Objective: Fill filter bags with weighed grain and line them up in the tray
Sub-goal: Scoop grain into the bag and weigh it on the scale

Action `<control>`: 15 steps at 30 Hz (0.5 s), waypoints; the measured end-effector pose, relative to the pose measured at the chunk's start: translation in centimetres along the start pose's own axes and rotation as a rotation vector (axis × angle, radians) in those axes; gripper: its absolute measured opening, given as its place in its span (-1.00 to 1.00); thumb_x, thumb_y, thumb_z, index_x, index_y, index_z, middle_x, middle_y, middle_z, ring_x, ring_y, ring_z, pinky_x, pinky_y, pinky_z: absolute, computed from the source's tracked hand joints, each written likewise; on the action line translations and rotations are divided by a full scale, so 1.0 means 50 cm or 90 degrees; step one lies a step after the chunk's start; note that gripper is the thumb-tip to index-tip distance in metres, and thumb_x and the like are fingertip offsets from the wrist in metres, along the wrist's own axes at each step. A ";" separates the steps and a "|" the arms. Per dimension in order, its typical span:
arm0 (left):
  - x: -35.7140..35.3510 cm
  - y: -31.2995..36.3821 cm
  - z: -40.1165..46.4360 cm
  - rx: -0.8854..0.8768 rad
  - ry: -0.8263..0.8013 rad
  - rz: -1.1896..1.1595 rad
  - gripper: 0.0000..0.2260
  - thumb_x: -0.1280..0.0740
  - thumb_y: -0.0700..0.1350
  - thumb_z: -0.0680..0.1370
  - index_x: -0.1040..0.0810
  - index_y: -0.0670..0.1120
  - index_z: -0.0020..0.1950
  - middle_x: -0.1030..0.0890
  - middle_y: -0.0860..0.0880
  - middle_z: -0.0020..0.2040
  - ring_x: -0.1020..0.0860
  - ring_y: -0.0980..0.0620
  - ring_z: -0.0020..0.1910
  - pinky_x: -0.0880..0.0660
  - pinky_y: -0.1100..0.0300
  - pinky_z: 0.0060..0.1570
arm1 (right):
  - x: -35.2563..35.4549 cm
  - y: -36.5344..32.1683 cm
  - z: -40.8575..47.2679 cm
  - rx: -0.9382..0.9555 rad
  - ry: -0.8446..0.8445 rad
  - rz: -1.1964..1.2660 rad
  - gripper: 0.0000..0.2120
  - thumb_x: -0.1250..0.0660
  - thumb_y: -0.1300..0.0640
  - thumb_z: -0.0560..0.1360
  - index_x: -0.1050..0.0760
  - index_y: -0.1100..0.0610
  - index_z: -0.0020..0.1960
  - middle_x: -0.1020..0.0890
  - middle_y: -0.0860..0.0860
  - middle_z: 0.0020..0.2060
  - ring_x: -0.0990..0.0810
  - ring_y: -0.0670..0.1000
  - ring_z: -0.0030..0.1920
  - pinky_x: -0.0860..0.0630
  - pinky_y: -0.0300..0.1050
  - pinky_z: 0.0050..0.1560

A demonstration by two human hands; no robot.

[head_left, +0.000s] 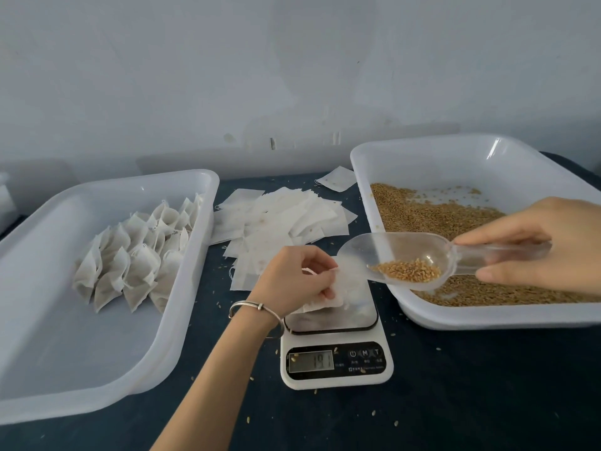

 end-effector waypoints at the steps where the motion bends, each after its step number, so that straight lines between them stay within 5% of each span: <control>1: 0.005 0.008 -0.001 -0.015 0.026 0.036 -0.86 -0.36 -0.22 0.46 -0.56 -0.01 -0.25 -0.62 0.07 -0.41 -0.62 0.11 -0.42 -0.53 0.20 -0.24 | 0.002 -0.004 0.002 -0.009 -0.006 -0.007 -0.52 -0.40 -0.23 0.20 -0.24 -0.74 -0.15 -0.39 -0.71 -0.30 -0.29 -0.70 -0.18 -0.19 -0.45 -0.22; 5: 0.021 0.027 -0.002 -0.037 0.058 0.069 -0.90 -0.30 -0.23 0.48 -0.52 -0.08 -0.22 -0.60 0.03 -0.47 -0.54 0.14 -0.53 -0.43 0.27 -0.44 | 0.015 -0.027 0.010 -0.011 -0.013 -0.060 -0.52 -0.38 -0.24 0.21 -0.20 -0.75 -0.16 -0.36 -0.72 -0.33 -0.47 -0.47 -0.24 -0.21 -0.43 -0.27; 15: 0.033 0.031 -0.012 -0.037 0.023 -0.042 -0.87 -0.24 -0.31 0.51 -0.46 -0.14 -0.22 -0.58 -0.03 -0.49 -0.46 0.04 -0.58 -0.38 0.30 -0.53 | 0.043 -0.084 0.031 0.005 -0.013 -0.065 -0.50 -0.42 -0.20 0.27 -0.20 -0.73 -0.18 -0.40 -0.67 -0.27 -0.52 -0.33 -0.20 -0.39 -0.37 -0.21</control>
Point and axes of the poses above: each hand's wrist, its own z-axis towards the middle knuckle, its own x-axis out of the back of the hand, y = z × x, the point moved 6 cm from there along z, towards the middle knuckle
